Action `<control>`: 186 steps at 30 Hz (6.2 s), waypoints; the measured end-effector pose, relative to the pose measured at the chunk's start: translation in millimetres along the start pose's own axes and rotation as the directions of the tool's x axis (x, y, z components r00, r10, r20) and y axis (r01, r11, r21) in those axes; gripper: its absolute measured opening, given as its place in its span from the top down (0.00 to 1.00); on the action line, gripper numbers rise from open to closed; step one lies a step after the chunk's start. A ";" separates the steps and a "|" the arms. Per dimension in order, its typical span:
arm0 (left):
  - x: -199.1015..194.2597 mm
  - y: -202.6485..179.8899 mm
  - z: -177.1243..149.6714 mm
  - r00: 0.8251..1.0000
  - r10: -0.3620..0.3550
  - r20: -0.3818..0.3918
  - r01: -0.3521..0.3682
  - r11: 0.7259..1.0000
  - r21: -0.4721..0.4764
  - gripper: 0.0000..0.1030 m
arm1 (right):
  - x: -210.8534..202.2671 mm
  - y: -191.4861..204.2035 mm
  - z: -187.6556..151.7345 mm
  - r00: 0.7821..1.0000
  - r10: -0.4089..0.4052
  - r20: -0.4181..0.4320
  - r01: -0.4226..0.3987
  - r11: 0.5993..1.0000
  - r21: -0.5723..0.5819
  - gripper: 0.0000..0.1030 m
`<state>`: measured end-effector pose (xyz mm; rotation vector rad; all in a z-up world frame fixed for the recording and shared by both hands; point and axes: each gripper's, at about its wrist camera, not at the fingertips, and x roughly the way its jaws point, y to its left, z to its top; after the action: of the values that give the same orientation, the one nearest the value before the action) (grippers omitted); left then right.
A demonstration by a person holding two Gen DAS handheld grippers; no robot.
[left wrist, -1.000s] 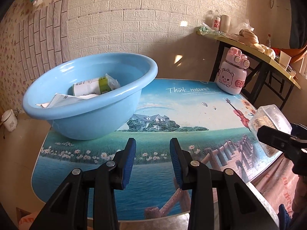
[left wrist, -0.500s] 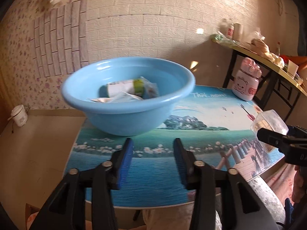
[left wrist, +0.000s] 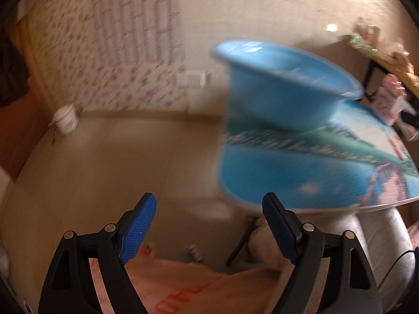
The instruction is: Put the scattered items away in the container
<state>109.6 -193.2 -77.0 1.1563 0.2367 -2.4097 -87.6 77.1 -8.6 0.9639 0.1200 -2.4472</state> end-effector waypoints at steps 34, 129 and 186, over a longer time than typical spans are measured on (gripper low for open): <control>339.1 78.7 -84.5 0.717 -0.076 -0.693 -0.039 0.988 -0.149 0.20 | 74.2 8.6 63.6 1.000 -0.007 0.006 0.007 0.999 0.050 0.10; 278.8 155.5 55.7 0.962 0.193 -0.191 -0.271 0.702 -0.659 0.48 | 12.6 -38.4 104.9 0.975 0.060 0.214 -0.081 0.993 0.088 0.10; 8.1 -129.6 185.0 0.942 -0.167 0.292 0.160 0.986 0.048 0.47 | -7.5 4.6 75.0 0.961 0.215 0.172 -0.217 0.976 -0.004 0.10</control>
<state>-84.2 -144.7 28.6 0.7963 0.2144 -2.6987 -126.8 56.9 52.6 0.7259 -0.0609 -2.3182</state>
